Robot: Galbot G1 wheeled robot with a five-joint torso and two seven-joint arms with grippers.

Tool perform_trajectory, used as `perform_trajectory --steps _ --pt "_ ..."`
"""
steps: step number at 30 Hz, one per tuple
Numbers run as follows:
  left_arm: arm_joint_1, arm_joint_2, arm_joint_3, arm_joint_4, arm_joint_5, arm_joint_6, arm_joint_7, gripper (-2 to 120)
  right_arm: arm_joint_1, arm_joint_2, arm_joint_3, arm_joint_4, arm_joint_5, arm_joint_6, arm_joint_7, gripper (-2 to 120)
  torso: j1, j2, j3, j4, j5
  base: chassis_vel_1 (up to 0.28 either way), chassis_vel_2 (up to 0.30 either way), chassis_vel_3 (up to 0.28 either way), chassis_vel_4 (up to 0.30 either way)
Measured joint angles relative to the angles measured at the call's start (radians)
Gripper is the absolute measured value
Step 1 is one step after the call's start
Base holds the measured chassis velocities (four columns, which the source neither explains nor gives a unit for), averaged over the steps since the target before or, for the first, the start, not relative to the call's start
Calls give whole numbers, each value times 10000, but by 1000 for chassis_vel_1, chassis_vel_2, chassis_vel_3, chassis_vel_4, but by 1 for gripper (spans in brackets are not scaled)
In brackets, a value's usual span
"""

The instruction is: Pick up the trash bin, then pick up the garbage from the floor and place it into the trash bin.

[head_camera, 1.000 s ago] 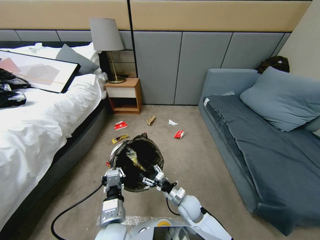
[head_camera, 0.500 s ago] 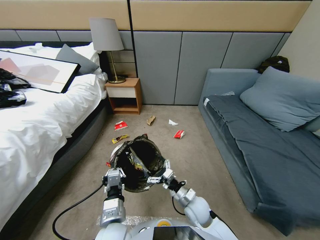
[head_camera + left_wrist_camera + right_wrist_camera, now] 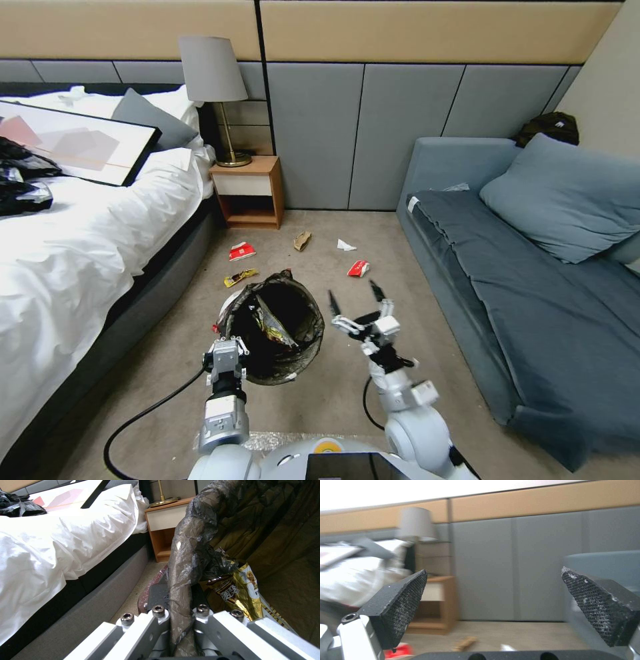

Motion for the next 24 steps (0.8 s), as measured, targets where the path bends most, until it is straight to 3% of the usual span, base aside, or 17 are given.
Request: perform_trajectory --steps 6,24 --pt "-32 6 16 0 -52 15 -12 0 -256 100 449 -261 24 375 19 100 0 -1 0 -1 -1 0 0 0 0" --pt "-12 73 -5 -79 -128 19 -51 0 -216 146 459 -447 8 438 -187 100 0 -1 0 0 -2 0 0 0 0"
